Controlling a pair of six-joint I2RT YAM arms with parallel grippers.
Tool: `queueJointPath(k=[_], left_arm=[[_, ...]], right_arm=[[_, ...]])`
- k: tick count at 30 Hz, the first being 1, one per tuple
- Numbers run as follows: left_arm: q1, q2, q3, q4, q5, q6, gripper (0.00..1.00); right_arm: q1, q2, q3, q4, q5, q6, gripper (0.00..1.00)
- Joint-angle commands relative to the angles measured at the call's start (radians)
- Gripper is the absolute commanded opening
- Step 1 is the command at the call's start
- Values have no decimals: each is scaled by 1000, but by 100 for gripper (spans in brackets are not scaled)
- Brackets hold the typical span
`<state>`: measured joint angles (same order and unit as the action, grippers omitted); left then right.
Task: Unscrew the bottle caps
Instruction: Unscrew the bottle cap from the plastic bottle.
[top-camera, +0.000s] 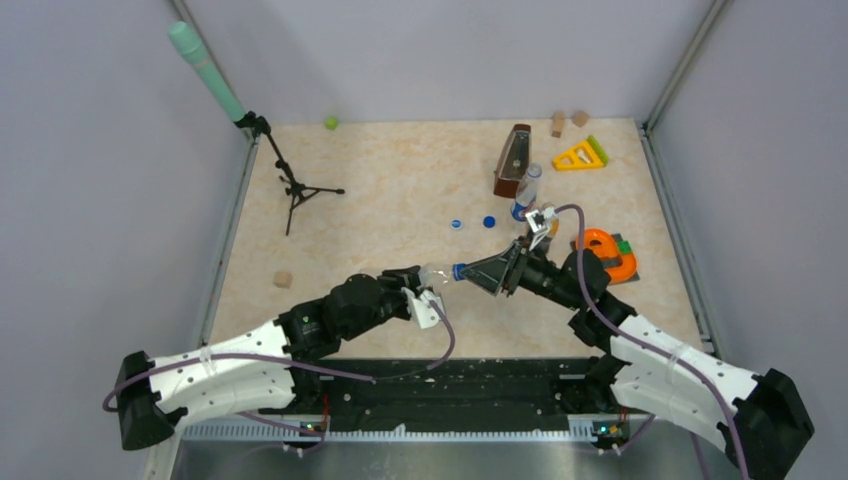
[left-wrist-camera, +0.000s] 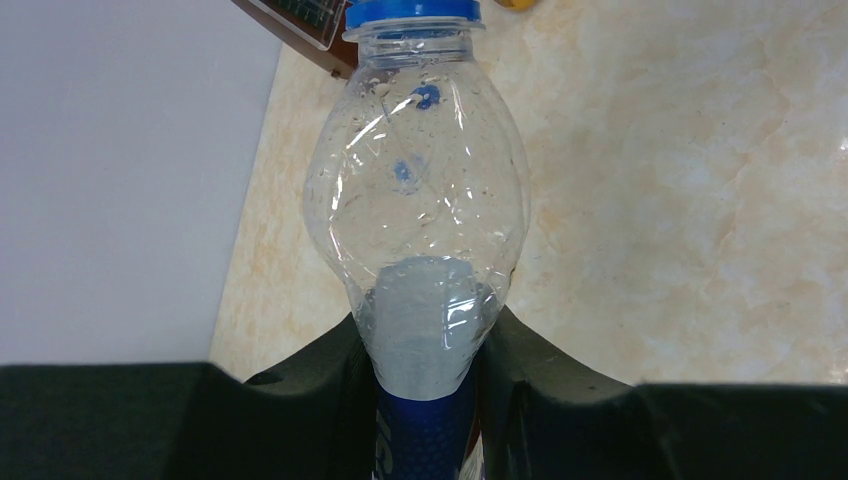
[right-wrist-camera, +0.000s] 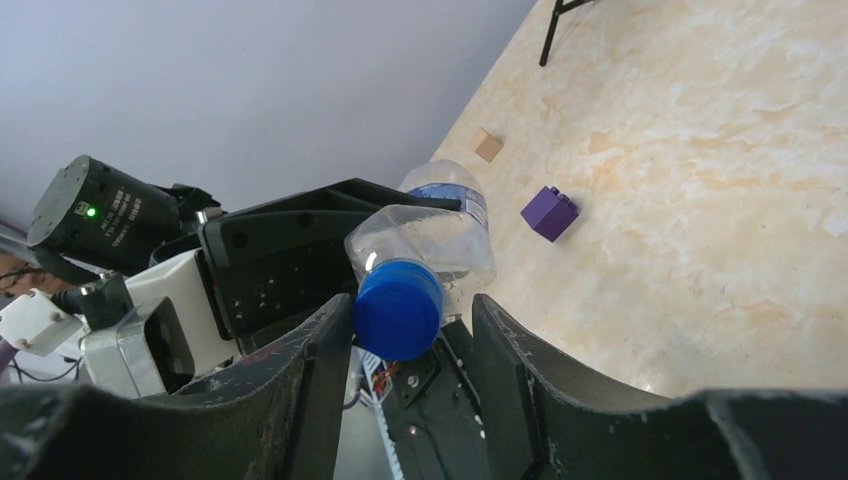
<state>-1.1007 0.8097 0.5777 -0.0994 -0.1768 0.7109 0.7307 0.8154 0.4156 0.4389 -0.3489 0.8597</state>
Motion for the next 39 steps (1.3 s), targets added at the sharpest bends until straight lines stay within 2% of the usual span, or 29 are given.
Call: queueJointPath(k=[1,5,10,14,17,20,25,27,32,39], left_arm=[[-5,-4,4,56,5,9,0],[-7,-11,4,47,5,6,0],[-7,-19,7,41,10,-22,0],[-4,-3,65,-32,24,-178,0],[9,24,109,-99,65,-236,0],[47,26,127,-132,161,-277,0],[210,-29,123,-142,500,-369,0],[263,-43,122,-136,588,-397,0],[315,-5,163,-145,746,-451,0],[326,115,281,-300,872,-469,0]], right_arm=[[6,27,43,80,-26,8,42],[6,42,42,91,-29,6,34],[6,44,41,81,-43,-24,15],[6,38,49,60,-94,-90,10],[6,23,51,40,-138,-143,6],[6,9,49,22,-179,-190,3],[6,-29,35,-12,-243,-253,2],[6,-49,27,-24,-263,-276,2],[6,-92,29,-83,-314,-345,1],[6,-138,16,-144,-334,-413,0]])
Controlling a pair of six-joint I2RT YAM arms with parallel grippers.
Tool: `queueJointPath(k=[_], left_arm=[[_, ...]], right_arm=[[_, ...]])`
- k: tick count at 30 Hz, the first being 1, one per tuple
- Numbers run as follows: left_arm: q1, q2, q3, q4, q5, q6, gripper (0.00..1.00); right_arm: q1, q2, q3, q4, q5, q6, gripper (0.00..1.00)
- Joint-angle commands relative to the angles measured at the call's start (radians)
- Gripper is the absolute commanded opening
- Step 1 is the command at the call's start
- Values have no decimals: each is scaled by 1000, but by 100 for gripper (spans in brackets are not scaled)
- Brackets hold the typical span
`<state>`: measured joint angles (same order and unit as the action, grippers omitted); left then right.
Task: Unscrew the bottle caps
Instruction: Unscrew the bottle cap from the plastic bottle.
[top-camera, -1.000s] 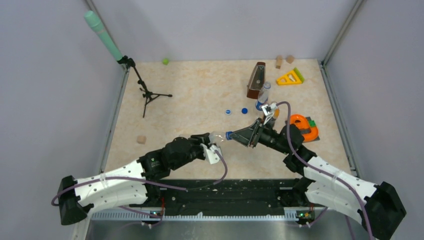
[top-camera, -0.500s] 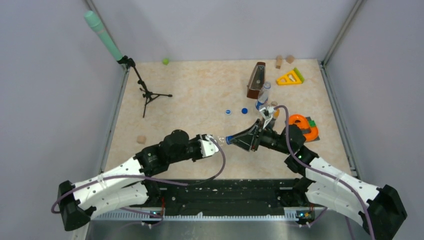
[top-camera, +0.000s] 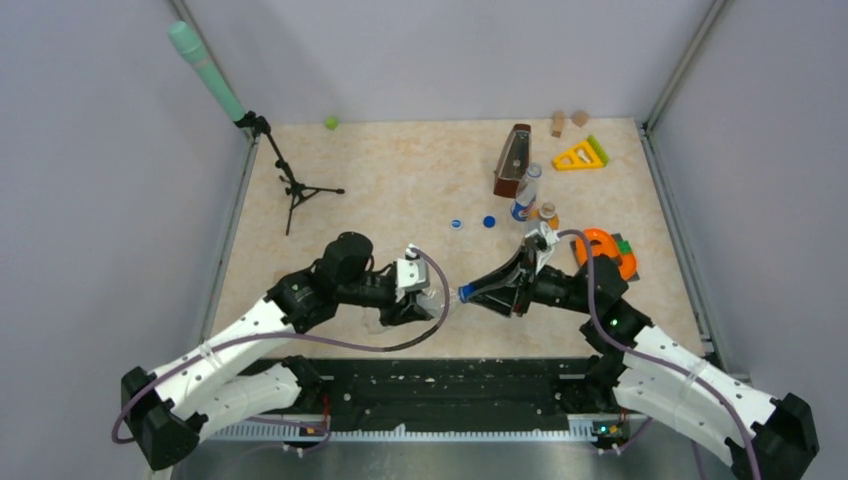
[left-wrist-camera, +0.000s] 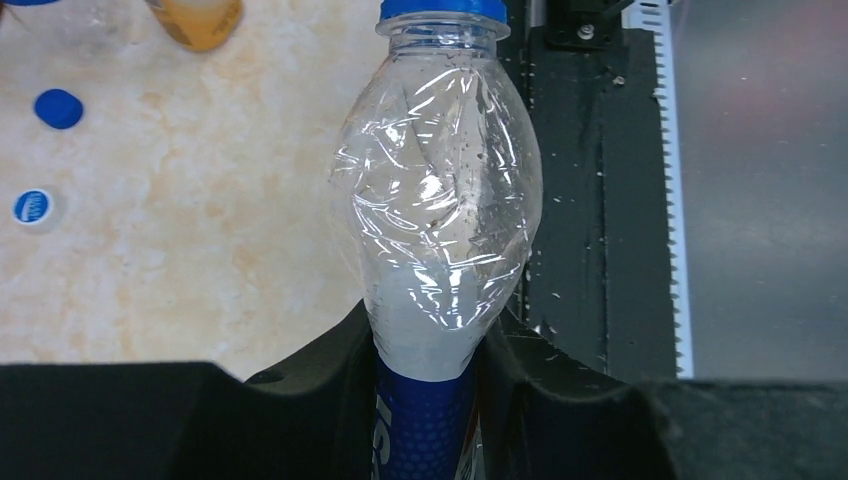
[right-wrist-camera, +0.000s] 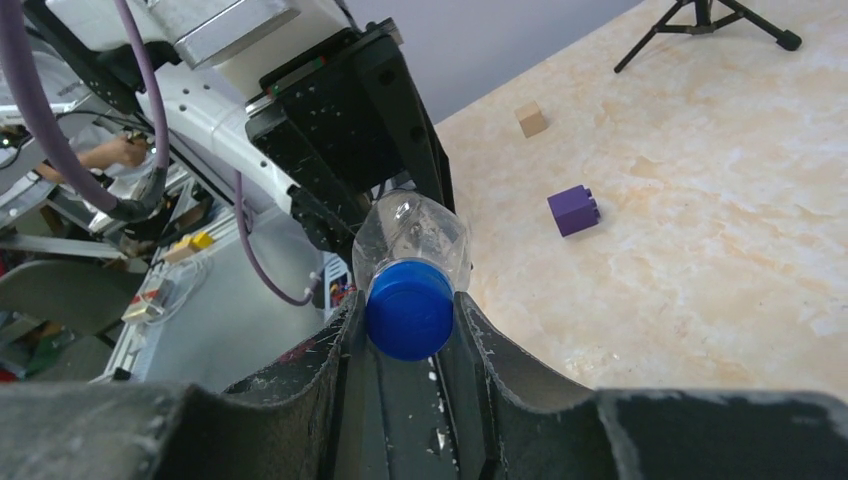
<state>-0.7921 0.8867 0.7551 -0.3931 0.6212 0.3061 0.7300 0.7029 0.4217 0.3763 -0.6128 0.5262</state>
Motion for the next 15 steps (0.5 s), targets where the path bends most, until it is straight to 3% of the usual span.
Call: queueJointPath(k=[1,3,4,6,7,11,15], left_arm=[[17,51,130,-48,77,-64,0],[17,69,161,-93,102,-51,0],[17,69,164,-95,99,-51,0],[15,54,143,-70,39,-42,0],[10,35,115,-33,-21,-34,0],[-12,-69,-24,116,-184,57,0],[-30,-132,-66,164,-266,106,0]], right_arm=[[6,-34,6,-87,-61,-86,1],[6,-49,-4,-83,-45,-91,6],[6,-54,-8,-76,-37,-91,16],[6,-58,-1,-85,-4,-82,48],[6,-59,10,-98,24,-74,54],[6,-62,33,-95,150,22,68],[6,-58,20,3,143,100,70]])
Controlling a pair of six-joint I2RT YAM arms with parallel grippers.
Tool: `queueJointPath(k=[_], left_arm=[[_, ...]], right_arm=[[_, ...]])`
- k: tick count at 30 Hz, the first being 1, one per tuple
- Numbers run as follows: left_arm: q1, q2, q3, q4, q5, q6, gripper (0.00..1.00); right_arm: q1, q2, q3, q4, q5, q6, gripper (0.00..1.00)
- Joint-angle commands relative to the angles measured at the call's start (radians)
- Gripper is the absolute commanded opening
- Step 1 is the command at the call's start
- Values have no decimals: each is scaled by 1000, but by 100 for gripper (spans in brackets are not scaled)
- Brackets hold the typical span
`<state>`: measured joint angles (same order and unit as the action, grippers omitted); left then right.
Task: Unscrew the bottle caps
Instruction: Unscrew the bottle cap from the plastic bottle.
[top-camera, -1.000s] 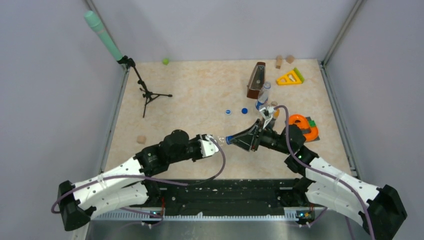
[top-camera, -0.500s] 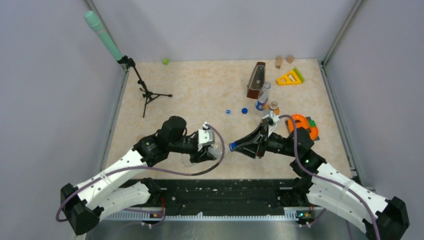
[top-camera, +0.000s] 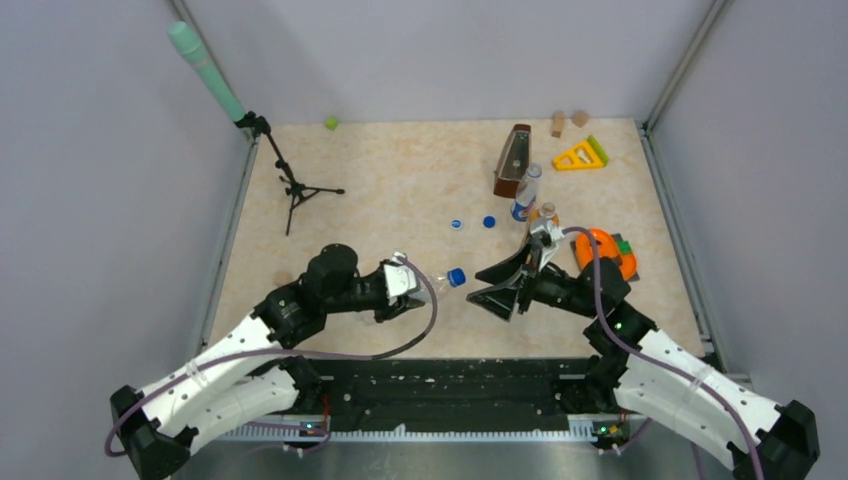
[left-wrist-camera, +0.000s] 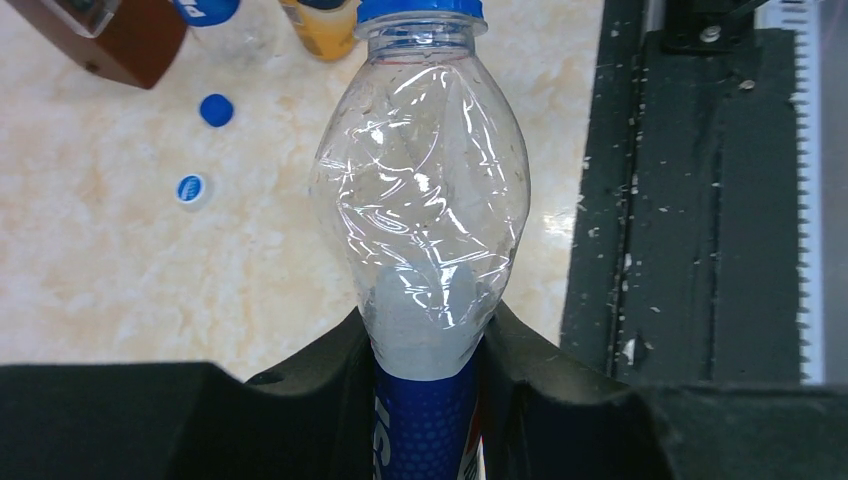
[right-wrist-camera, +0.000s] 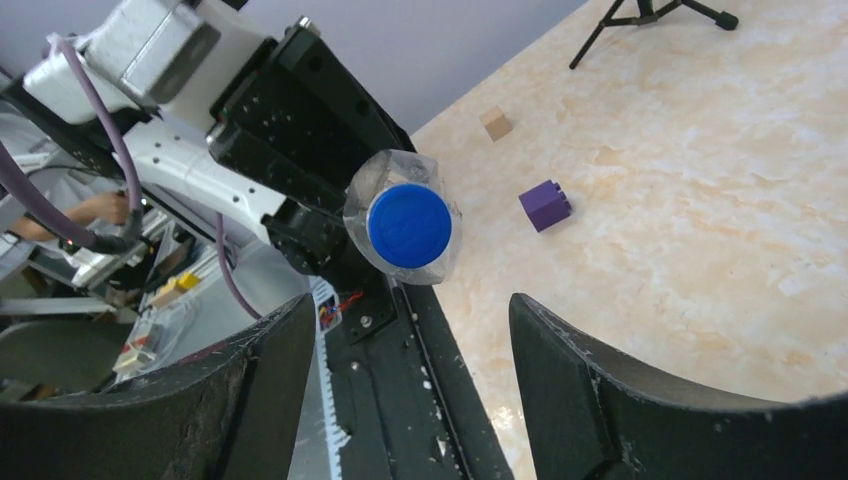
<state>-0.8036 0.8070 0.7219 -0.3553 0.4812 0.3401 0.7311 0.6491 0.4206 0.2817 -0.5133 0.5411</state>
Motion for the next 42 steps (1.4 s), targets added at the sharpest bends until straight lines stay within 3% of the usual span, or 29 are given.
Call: queueJointPath(k=[1,10,15,22,37,42], left_arm=[[-29,-59,-34,127,-160,83,0],[-265,-22,-55,164,-538,240,0],[-317,-22,-72,214,-652,288,0],[-327,-10,-70,205,-684,301,0],[-333,-7,-68,206,-668,311,0],[-335,-1,-70,216,-661,311,0]], right_arm=[[5,-3,21,107,49,96,70],[5,51,45,93,123,189,69],[5,75,38,126,134,231,64],[5,102,45,138,119,241,48],[5,126,41,174,125,253,49],[5,145,33,220,102,265,41]])
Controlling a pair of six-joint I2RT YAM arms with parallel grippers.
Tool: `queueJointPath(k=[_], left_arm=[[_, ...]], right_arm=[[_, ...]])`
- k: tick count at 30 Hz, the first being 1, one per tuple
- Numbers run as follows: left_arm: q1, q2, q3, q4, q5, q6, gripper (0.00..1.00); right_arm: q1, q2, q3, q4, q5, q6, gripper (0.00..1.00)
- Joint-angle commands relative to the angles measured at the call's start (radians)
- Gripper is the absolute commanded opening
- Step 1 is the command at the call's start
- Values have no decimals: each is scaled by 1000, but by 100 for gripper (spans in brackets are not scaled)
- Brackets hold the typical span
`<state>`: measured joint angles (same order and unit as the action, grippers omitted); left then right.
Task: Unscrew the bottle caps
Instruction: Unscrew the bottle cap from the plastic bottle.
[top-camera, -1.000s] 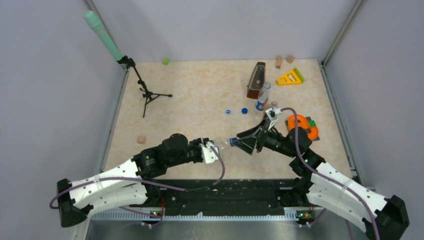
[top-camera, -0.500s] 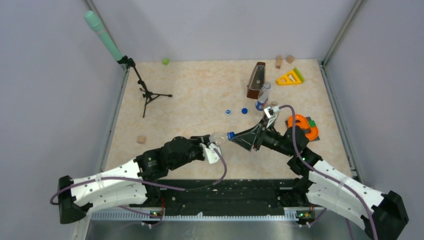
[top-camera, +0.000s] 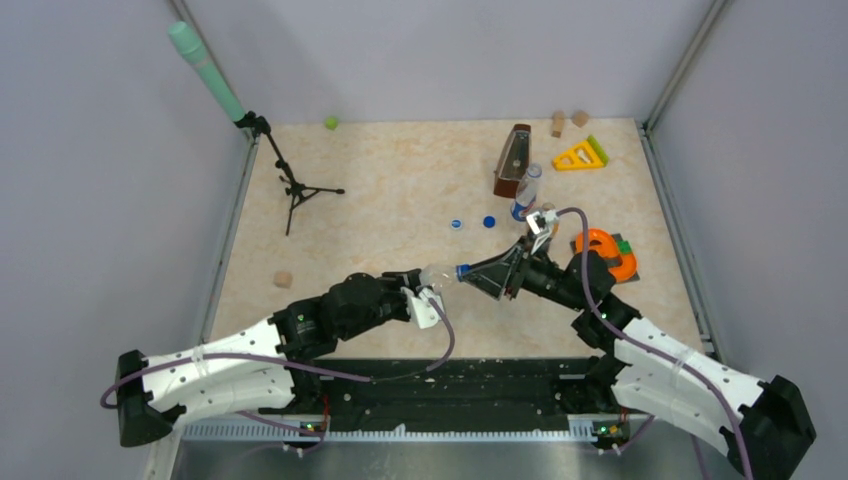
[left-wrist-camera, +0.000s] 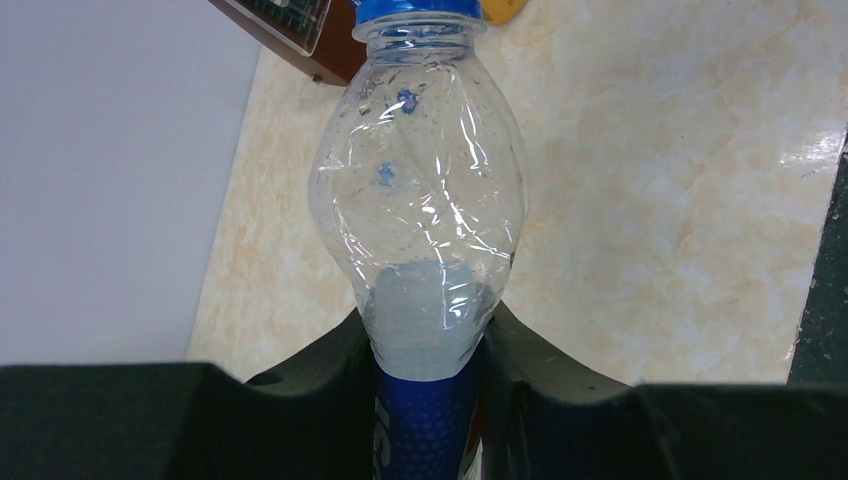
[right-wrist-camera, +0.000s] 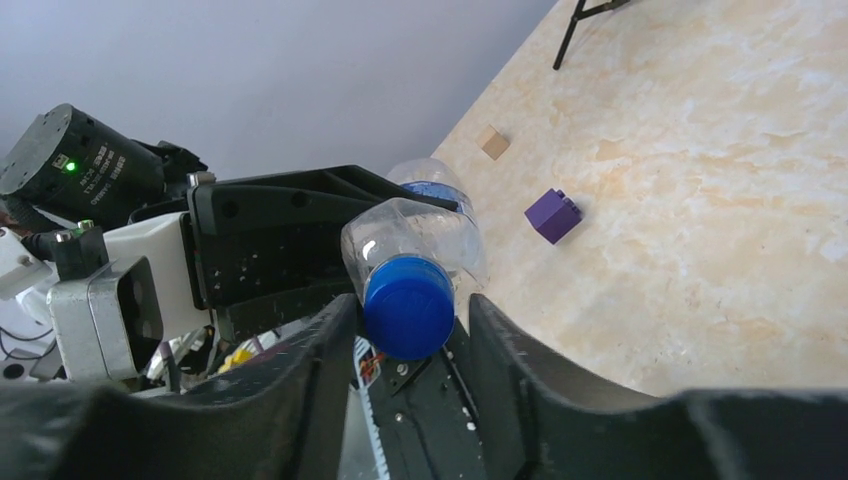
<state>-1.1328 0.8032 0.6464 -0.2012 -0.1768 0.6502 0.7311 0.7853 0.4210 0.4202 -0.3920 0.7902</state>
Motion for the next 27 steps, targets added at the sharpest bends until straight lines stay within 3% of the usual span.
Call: queueJointPath(k=[1,7,13,17,22,27], left_arm=[[-5,5,6,62,-4,1,0],[-5,4,-5,63,-18,-4,0],[-2,-70,-27,77,69,-149,0],[72,-88,39,-1,296,-276,0],[236,-34,142,-143,637,-364,0],[296,31,189,-200,796,-395,0]], right_arm=[[5,10,29,89,-20,19,37],[5,-1,17,84,-24,-15,10],[5,-32,-11,66,-124,-188,1],[5,-55,-31,64,-261,-264,0],[5,-128,-49,17,-312,-345,0],[5,-194,-59,-54,-340,-413,0]])
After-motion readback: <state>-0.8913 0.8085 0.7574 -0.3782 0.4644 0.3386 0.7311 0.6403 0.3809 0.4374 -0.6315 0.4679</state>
